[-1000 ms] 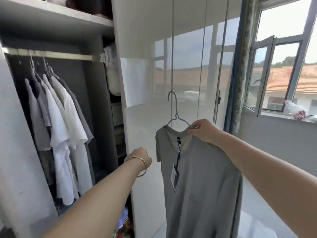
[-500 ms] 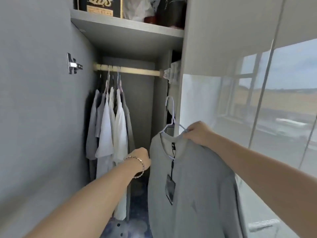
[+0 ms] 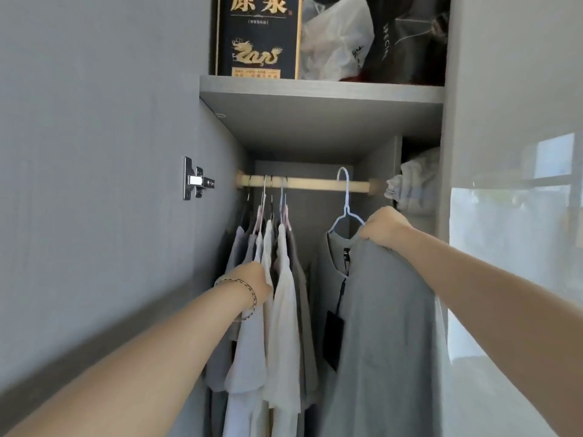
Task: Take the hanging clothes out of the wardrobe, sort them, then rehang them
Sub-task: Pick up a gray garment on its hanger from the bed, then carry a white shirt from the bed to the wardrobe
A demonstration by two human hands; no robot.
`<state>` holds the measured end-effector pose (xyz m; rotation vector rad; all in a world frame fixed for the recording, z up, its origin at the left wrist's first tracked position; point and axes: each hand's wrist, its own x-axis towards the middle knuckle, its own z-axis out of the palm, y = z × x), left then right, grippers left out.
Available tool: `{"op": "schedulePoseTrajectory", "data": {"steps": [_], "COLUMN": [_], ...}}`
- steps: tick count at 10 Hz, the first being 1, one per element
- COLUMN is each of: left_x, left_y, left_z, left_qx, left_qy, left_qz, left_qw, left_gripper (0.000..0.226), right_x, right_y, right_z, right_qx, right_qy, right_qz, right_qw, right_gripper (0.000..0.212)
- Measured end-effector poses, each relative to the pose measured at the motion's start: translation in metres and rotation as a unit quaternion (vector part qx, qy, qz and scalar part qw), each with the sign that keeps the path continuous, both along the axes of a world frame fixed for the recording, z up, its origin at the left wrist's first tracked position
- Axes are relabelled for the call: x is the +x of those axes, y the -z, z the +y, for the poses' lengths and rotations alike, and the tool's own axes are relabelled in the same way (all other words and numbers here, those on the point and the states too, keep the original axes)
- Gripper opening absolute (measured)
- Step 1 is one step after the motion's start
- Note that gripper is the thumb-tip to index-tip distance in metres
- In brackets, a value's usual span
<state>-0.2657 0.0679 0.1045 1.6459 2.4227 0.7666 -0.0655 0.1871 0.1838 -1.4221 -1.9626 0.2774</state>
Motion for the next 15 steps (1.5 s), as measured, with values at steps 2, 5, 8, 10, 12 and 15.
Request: {"op": "schedulePoseTrajectory", "data": {"steps": [2, 5, 8, 10, 12, 15], "left_x": [-0.039, -0.054, -0.041, -0.022, 0.014, 0.127], "left_y": [-0.028, -0.028, -0.019, -0.019, -0.014, 0.063], "left_z": [0.045, 0.061, 0.059, 0.047, 0.046, 0.032], "left_qx": [0.035, 0.065, 0.106, 0.115, 0.075, -0.107], "left_qy": [-0.024, -0.037, -0.062, -0.079, -0.013, 0.234], "left_qz": [-0.001, 0.015, 0.039, 0.081, 0.095, 0.106], "left_qw": [0.999, 0.997, 0.992, 0.987, 0.993, 0.960], "left_gripper": [0.043, 0.023, 0.015, 0.017, 0.015, 0.021], "right_x": [-0.056, -0.131, -0.174, -0.138, -0.067, 0.070], "right_y": [-0.037, -0.020, 0.055, 0.069, 0.073, 0.145], "right_z": [0.066, 0.109, 0.104, 0.085, 0.051, -0.071], "right_qx": [0.015, 0.011, -0.055, -0.139, -0.136, -0.220], "right_qy": [0.020, -0.032, -0.166, -0.273, -0.227, -0.060], "right_qz": [-0.013, 0.089, 0.111, -0.012, -0.134, -0.083], "right_qw": [1.000, 0.995, 0.978, 0.952, 0.955, 0.970], "right_gripper": [0.024, 0.025, 0.032, 0.034, 0.024, 0.018]}}
